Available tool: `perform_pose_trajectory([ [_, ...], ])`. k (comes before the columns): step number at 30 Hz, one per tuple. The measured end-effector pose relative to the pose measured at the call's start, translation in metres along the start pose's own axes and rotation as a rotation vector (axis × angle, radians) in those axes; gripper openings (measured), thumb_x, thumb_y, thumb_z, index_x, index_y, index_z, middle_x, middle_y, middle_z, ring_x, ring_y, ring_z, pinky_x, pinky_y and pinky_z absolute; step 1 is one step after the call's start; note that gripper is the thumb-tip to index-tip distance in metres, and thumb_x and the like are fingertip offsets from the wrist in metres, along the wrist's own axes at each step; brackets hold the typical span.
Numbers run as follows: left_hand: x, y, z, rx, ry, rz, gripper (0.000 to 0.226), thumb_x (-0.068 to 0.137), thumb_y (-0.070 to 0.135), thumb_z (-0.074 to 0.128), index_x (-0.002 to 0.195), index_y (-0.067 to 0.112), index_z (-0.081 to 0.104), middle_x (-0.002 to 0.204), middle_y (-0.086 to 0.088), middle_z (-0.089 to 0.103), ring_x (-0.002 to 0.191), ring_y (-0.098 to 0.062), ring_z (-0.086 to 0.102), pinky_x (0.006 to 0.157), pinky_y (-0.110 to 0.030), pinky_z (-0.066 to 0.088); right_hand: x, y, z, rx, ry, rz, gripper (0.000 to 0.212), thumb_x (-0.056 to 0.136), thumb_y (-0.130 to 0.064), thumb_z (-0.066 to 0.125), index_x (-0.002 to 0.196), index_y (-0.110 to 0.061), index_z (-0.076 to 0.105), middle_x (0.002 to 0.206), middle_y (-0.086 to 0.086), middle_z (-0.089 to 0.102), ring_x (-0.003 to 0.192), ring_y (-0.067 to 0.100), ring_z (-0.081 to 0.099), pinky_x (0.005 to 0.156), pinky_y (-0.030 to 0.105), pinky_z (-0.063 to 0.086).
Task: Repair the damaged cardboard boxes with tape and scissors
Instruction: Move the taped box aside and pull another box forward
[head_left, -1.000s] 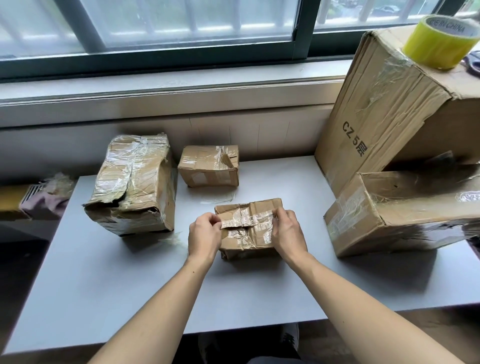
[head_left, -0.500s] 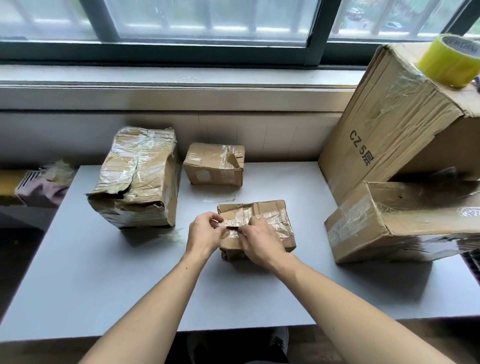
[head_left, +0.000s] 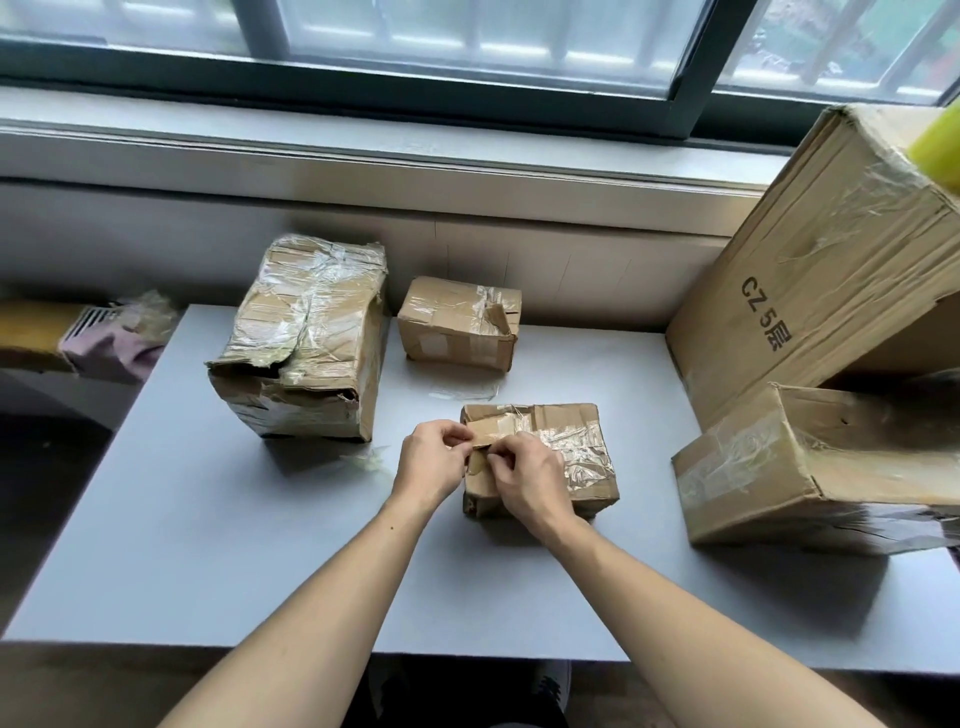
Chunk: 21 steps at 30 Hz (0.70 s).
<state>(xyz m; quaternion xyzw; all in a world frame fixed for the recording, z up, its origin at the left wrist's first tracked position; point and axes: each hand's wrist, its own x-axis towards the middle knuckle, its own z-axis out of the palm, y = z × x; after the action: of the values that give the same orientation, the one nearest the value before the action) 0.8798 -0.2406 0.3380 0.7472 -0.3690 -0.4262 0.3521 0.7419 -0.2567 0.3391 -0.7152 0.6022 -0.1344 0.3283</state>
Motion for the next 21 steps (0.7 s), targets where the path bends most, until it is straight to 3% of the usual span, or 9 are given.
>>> perform_pose_trajectory([
  [5,-0.0002,-0.0025,0.0008,-0.158,-0.016,-0.101,0.023,0.087,0.0,0.065,0.079,0.021,0.071,0.087,-0.007,0.071,0.085,-0.027,0.072,0.079,-0.047,0.061,-0.0003,-0.0015,-0.0004,0.115,0.039,0.021,0.009,0.092,-0.021,0.063,0.09,-0.017,0.071,0.089,-0.007,0.063,0.095,0.02,0.061,0.096,0.048,0.043],
  [8,-0.0021,0.0004,-0.0026,-0.212,-0.059,-0.124,0.017,0.093,0.004,0.061,0.086,0.015,0.072,0.094,-0.01,0.071,0.089,-0.029,0.071,0.072,-0.039,0.062,-0.0005,0.0028,0.0014,0.176,0.046,0.0,0.008,0.09,-0.019,0.065,0.084,-0.02,0.07,0.077,-0.016,0.053,0.088,0.015,0.059,0.093,0.051,0.044],
  [11,-0.0025,-0.0013,-0.0051,-0.019,-0.093,0.025,0.003,0.087,0.017,0.072,0.09,0.018,0.073,0.092,0.002,0.071,0.089,-0.021,0.071,0.08,-0.034,0.059,0.0005,0.0002,0.0017,0.201,0.046,0.02,0.014,0.09,-0.019,0.065,0.078,-0.028,0.063,0.077,-0.017,0.053,0.088,0.014,0.057,0.094,0.052,0.044],
  [15,-0.007,0.0004,-0.002,0.246,-0.084,0.2,0.009,0.083,0.012,0.073,0.089,0.018,0.071,0.095,0.002,0.066,0.081,-0.011,0.068,0.082,-0.025,0.052,0.0033,-0.0035,0.0026,0.229,0.042,0.039,0.018,0.089,-0.018,0.065,0.077,-0.031,0.06,0.079,-0.015,0.053,0.093,0.02,0.061,0.095,0.054,0.044],
  [21,-0.0051,-0.0021,-0.005,0.304,-0.1,0.206,0.008,0.085,0.012,0.07,0.082,0.019,0.068,0.094,0.0,0.061,0.083,-0.015,0.065,0.081,-0.026,0.049,0.0065,-0.0048,0.0045,0.144,-0.009,0.018,0.012,0.092,-0.025,0.063,0.094,-0.02,0.075,0.088,-0.006,0.053,0.098,0.023,0.061,0.097,0.05,0.044],
])
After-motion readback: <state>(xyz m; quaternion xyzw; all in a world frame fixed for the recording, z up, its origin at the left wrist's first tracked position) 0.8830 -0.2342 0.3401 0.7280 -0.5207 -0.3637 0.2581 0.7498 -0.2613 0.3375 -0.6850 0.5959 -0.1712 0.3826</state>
